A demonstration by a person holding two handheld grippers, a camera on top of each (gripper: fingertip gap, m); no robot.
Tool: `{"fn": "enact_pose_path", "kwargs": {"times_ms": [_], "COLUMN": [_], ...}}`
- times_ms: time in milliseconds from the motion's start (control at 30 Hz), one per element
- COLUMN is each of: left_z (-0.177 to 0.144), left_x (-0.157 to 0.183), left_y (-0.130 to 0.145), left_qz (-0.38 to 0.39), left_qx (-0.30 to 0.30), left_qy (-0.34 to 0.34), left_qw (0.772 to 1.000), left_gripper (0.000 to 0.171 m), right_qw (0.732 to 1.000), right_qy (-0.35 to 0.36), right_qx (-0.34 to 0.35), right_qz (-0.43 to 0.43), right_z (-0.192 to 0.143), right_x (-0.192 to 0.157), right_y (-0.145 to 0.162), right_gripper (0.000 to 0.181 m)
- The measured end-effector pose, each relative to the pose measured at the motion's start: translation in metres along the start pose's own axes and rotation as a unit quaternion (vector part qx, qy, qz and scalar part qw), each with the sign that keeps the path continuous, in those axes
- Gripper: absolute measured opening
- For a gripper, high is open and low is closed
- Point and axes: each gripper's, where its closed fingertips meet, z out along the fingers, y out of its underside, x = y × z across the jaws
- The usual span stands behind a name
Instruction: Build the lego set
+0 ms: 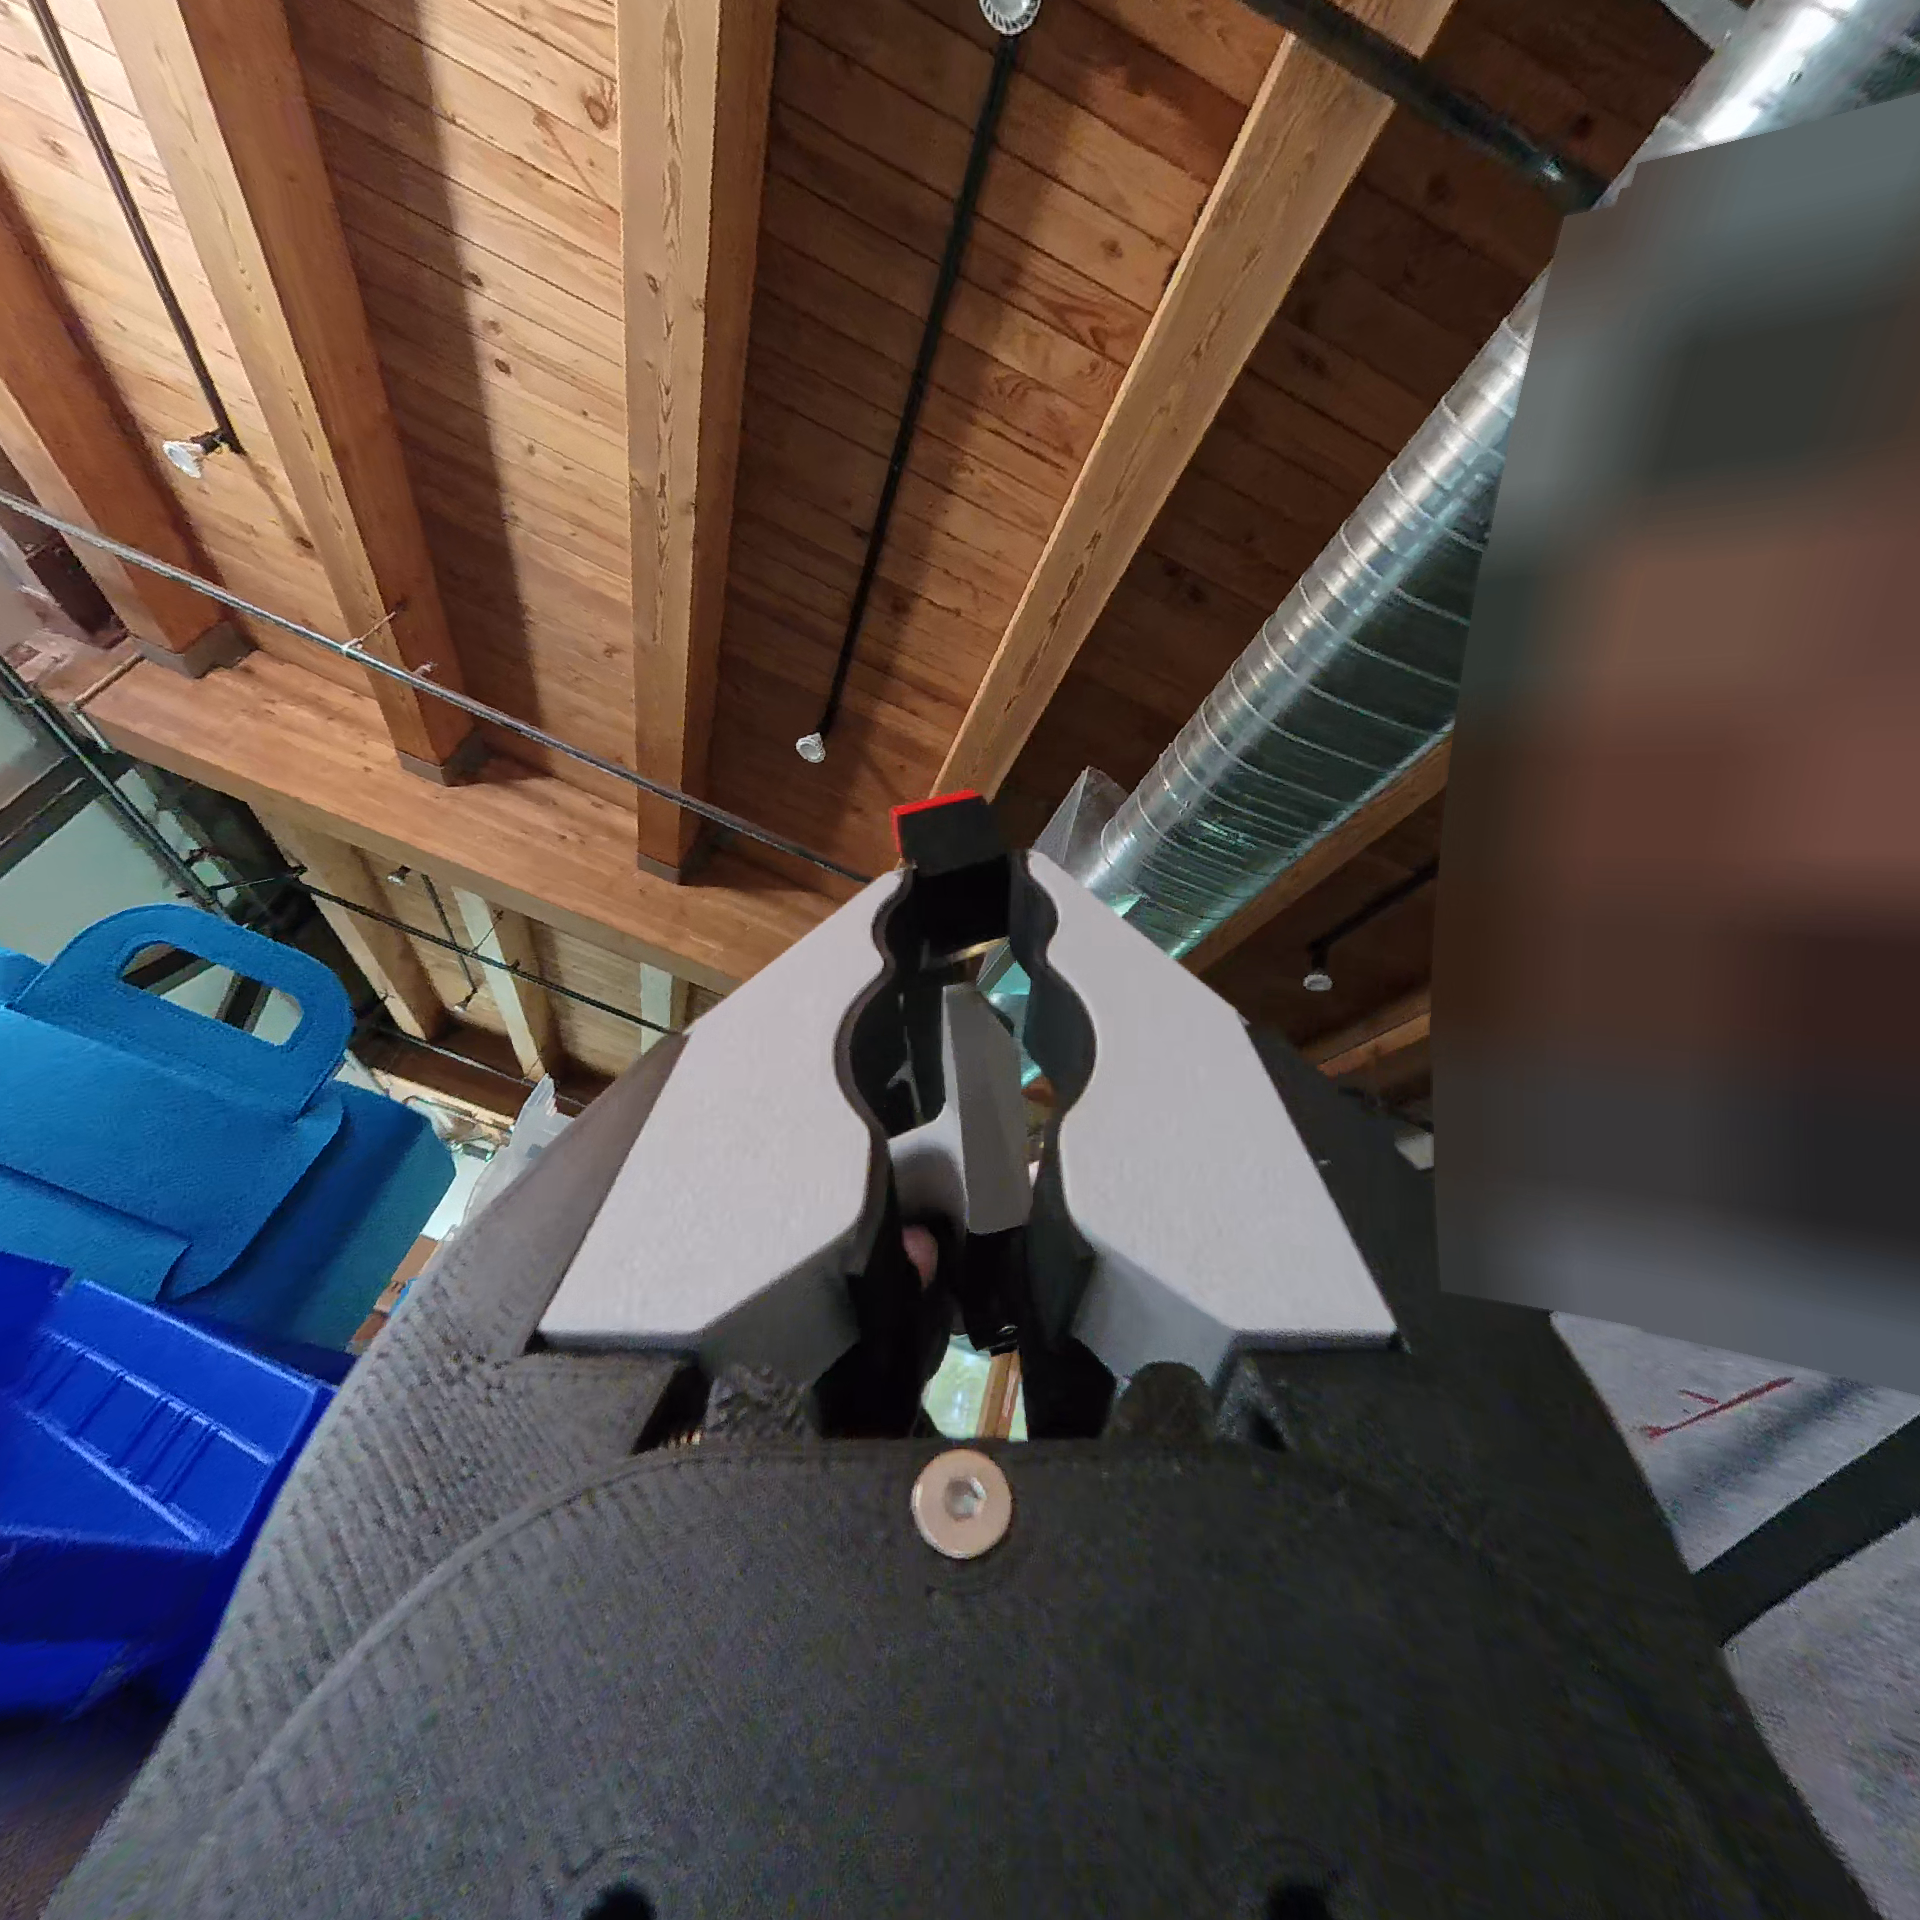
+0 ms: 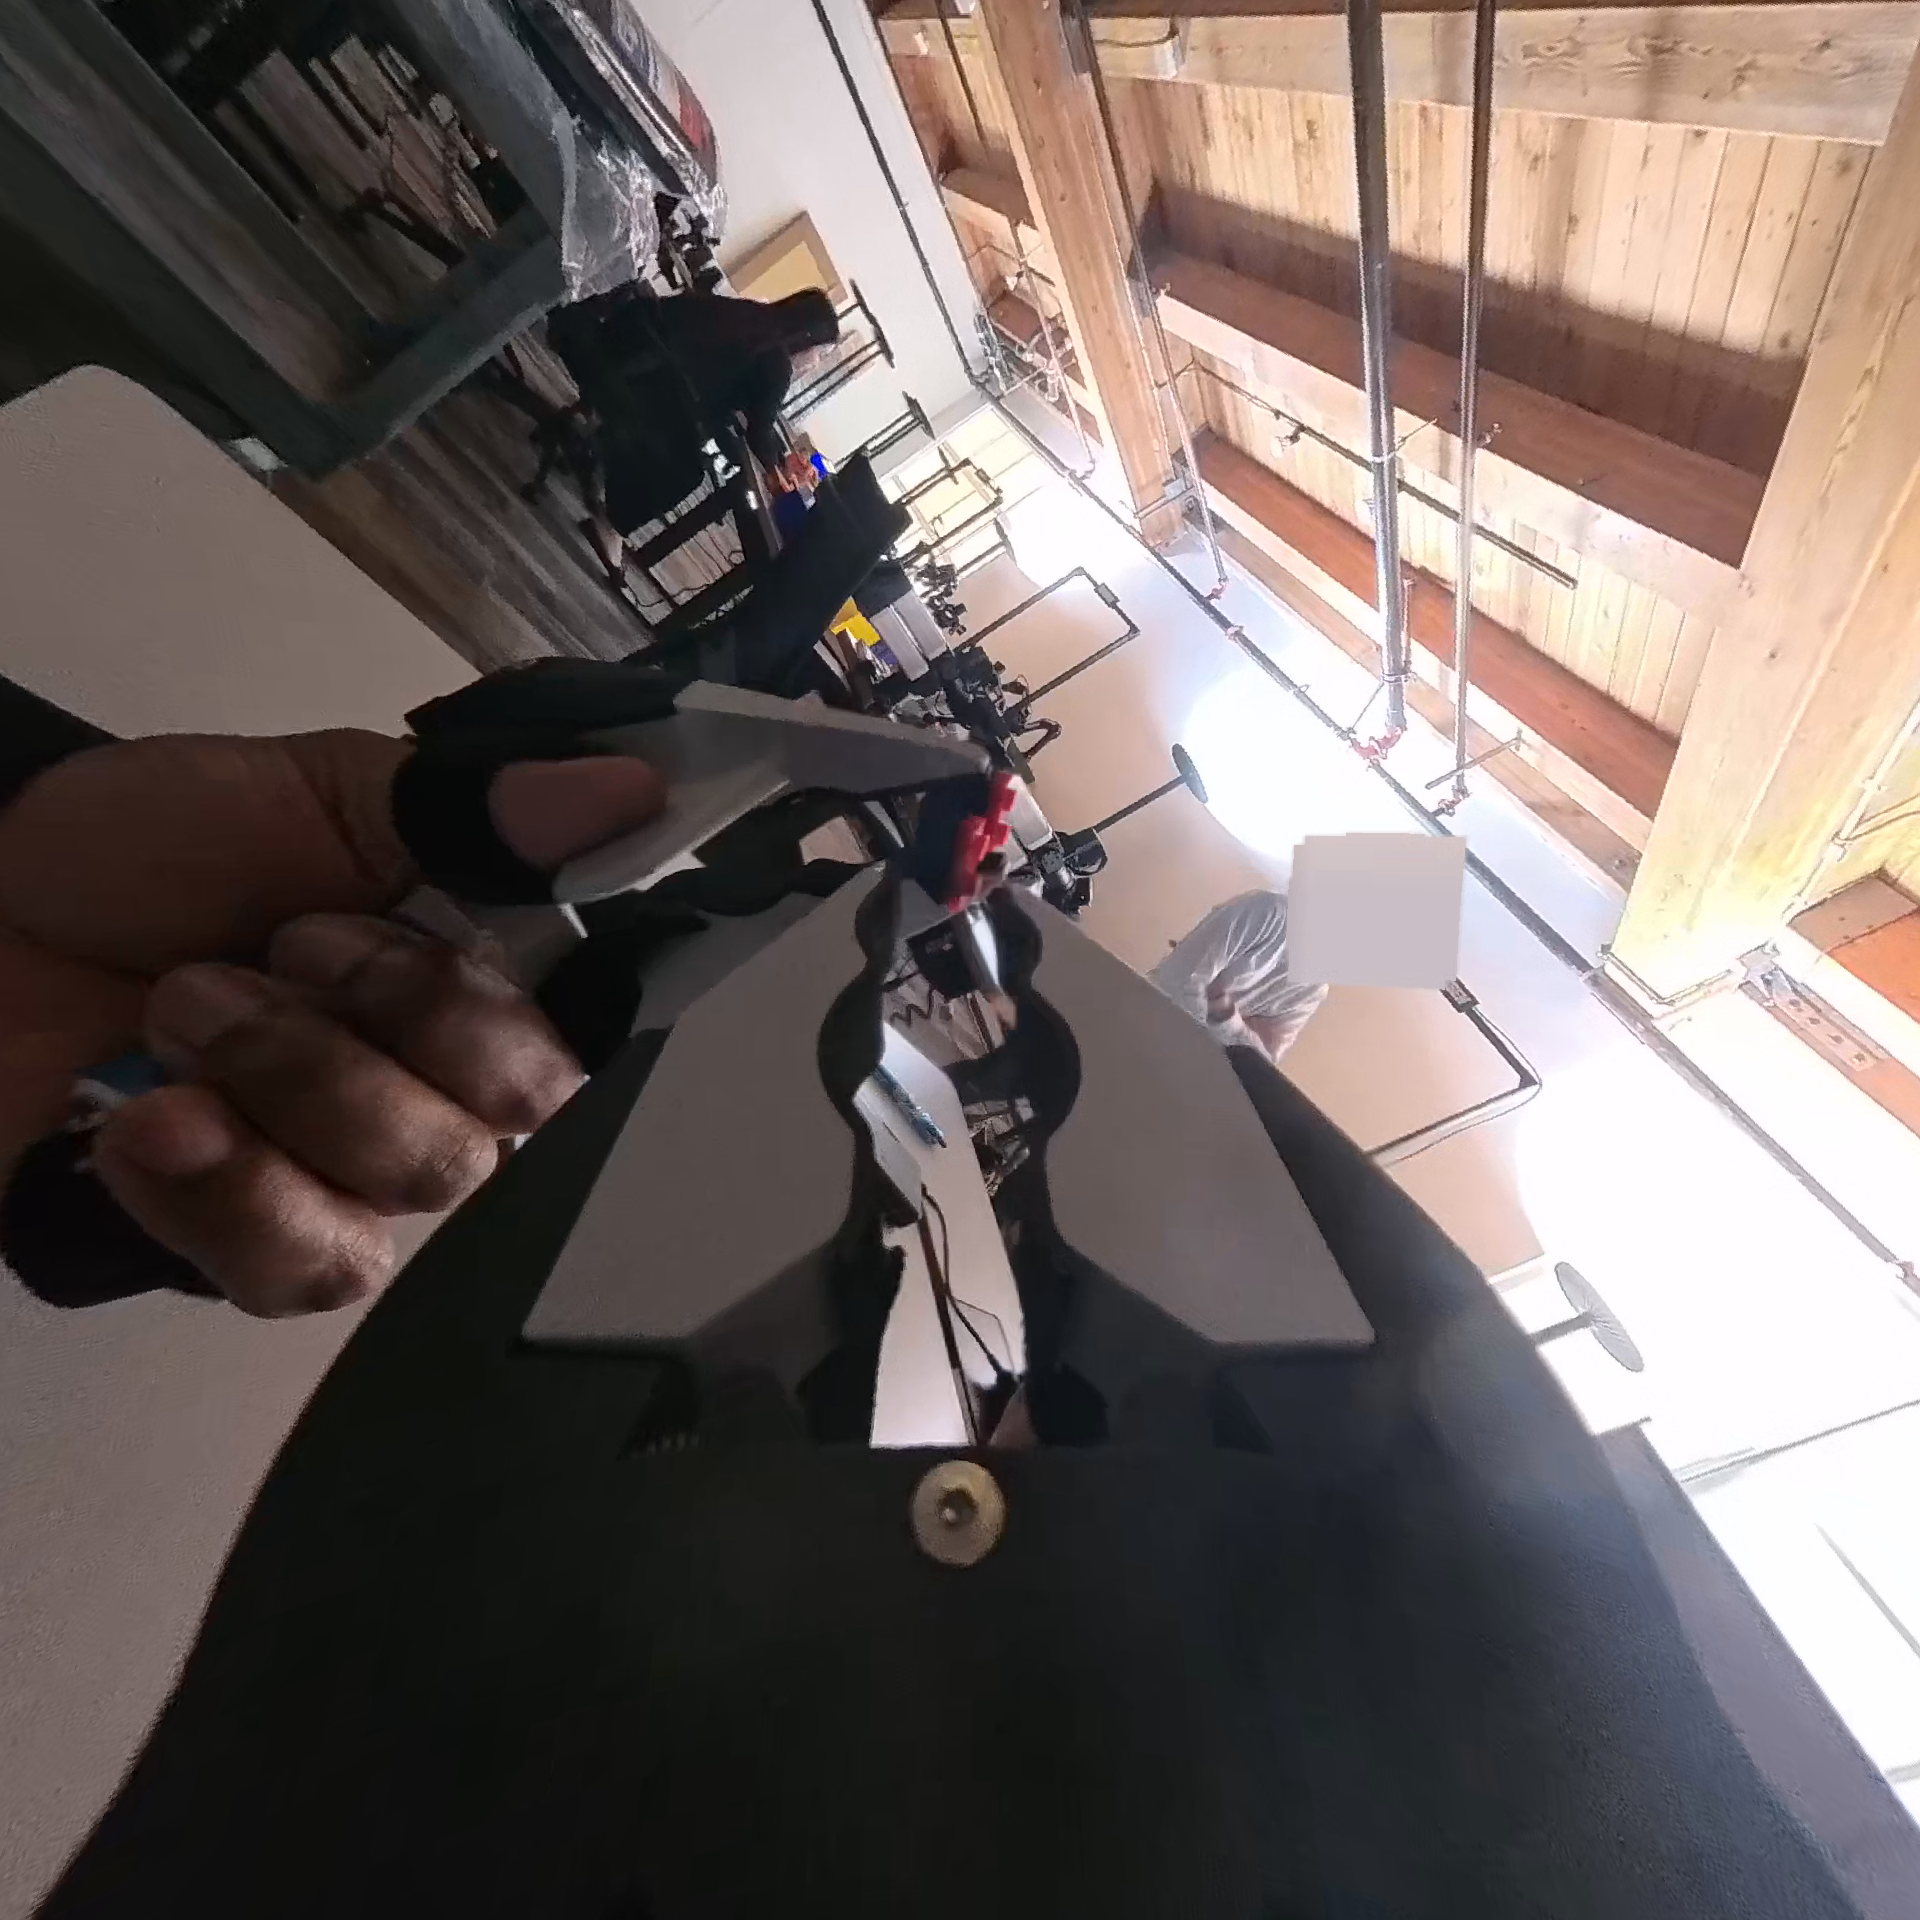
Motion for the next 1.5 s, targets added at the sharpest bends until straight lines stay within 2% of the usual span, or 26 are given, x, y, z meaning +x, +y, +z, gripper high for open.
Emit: {"fn": "enact_pose_path", "kwargs": {"times_ms": [600,667,700,733,767,900,1000,1267,1300,1500], "left_z": [-0.002,-0.001,-0.001,-0.001,-0.001,-0.001,0.000,0.001,0.001,0.000], "left_x": [0.002,0.002,0.002,0.002,0.002,0.001,0.000,-0.011,-0.012,-0.014], "left_y": [0.004,0.005,0.006,0.007,0.007,0.010,0.015,0.024,0.024,0.026], "left_qz": [0.020,0.030,0.037,0.044,0.045,0.031,0.019,0.007,0.008,0.039], "left_qx": [-0.026,-0.030,-0.034,-0.036,-0.034,-0.033,-0.039,-0.088,-0.096,-0.138], "left_qy": [-0.006,-0.008,-0.012,-0.015,-0.016,-0.012,-0.010,-0.040,-0.043,-0.060], "left_qw": [0.999,0.999,0.999,0.998,0.998,0.999,0.999,0.995,0.994,0.988], "left_gripper": [0.017,0.017,0.017,0.017,0.017,0.017,0.017,0.019,0.020,0.017], "right_qw": [1.000,1.000,1.000,0.999,0.999,0.997,0.997,0.997,0.998,0.994], "right_qy": [-0.008,0.004,0.014,0.028,0.041,0.061,0.073,0.066,0.060,0.025], "right_qx": [0.013,0.016,0.018,0.020,0.023,0.018,0.012,-0.013,-0.018,-0.034], "right_qz": [-0.020,-0.018,-0.013,-0.005,0.006,0.043,0.027,-0.022,-0.032,-0.101], "right_z": [-0.007,-0.007,-0.008,-0.010,-0.012,-0.015,-0.017,-0.028,-0.029,-0.031], "right_x": [0.000,0.001,0.002,0.003,0.005,0.001,0.000,0.002,0.003,0.003], "right_y": [-0.006,-0.007,-0.007,-0.007,-0.006,-0.001,0.000,0.012,0.013,0.013], "right_gripper": [0.011,0.017,0.012,0.016,0.027,0.024,0.013,0.011,0.015,0.010]}}
